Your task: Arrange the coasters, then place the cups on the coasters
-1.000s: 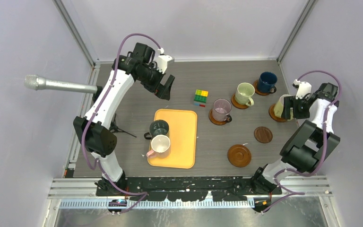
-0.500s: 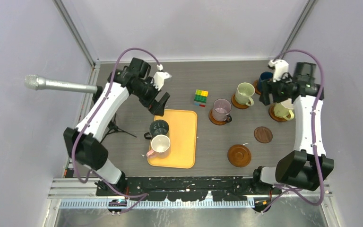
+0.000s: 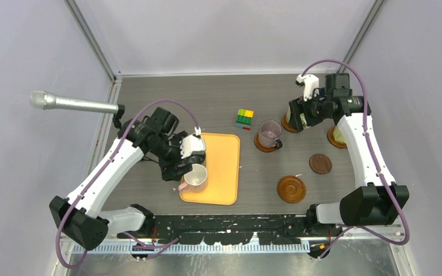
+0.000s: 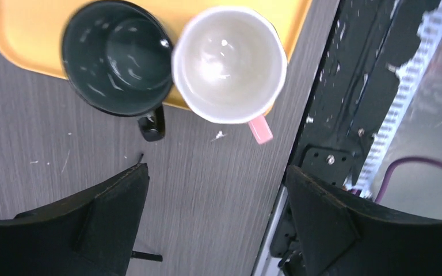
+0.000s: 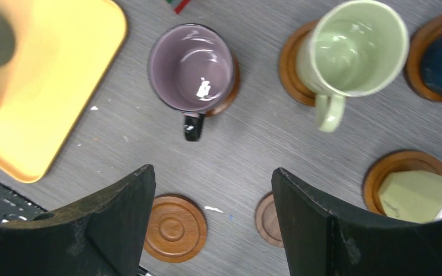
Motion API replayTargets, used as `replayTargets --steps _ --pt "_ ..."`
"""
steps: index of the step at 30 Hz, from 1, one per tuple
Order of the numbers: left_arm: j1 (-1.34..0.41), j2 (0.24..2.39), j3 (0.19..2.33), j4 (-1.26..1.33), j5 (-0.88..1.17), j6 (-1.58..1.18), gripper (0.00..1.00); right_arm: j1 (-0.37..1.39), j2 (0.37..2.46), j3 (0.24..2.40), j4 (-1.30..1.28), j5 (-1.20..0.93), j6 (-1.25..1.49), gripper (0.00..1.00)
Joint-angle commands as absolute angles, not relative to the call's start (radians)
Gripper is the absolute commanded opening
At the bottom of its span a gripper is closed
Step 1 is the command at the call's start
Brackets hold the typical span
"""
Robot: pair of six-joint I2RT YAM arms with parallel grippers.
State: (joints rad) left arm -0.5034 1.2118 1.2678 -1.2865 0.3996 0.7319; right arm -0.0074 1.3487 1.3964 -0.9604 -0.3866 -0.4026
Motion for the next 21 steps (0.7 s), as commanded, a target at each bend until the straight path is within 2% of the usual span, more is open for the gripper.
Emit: replayTargets --steps 1,3,6,14,21 --pt "-0.538 1.133 1.196 -1.356 0.369 0.907 0.87 0.089 1.339 1.407 -0.975 -0.416 -0.350 0.78" --pt "-0.559 1.133 1.158 -1.400 0.354 0.939 0.79 0.123 1.341 1.395 -0.966 -0.408 -0.340 0.78" --pt "-0.572 1.110 1.106 -1.388 0.351 0.949 0.74 0.143 1.346 1.393 -0.956 -0.396 -0.330 0.78" --pt "-0.661 1.068 0.997 -1.246 0.317 0.736 0.76 0.143 1.348 1.398 -0.961 -0.378 -0.333 0.78" --pt "-0.722 1.049 0.895 -1.090 0.239 0.578 0.73 0.143 1.339 1.389 -0.958 -0.367 -0.333 0.76"
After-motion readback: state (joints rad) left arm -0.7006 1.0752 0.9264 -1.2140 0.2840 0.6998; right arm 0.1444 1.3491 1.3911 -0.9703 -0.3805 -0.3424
